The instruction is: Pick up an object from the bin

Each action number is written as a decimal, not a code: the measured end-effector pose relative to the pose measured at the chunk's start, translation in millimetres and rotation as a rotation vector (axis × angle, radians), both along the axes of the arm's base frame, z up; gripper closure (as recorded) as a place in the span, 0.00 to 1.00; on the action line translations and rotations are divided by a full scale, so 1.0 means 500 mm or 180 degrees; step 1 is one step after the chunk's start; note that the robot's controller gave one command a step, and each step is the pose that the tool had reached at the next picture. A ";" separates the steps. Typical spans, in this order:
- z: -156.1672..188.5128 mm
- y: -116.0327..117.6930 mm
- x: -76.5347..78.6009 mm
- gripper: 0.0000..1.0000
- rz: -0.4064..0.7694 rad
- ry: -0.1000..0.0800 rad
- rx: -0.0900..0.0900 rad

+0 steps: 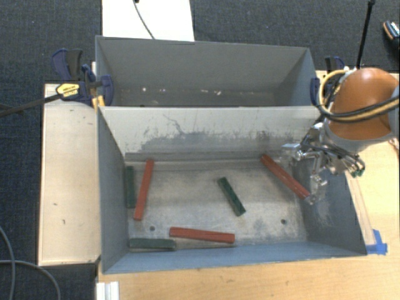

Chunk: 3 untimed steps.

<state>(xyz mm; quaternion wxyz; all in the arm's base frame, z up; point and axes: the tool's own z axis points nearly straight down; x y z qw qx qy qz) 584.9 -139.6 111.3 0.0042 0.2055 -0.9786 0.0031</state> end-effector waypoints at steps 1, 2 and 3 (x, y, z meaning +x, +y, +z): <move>-0.083 -0.019 -0.046 0.00 -0.0009 -0.0030 0.0038; -0.081 0.028 -0.139 0.00 -0.0662 -0.0035 0.0025; -0.075 0.277 -0.178 0.00 0.0068 -0.0016 0.0037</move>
Offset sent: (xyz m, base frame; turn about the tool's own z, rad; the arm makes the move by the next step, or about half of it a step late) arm -0.0236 -0.0106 -0.0413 -0.0024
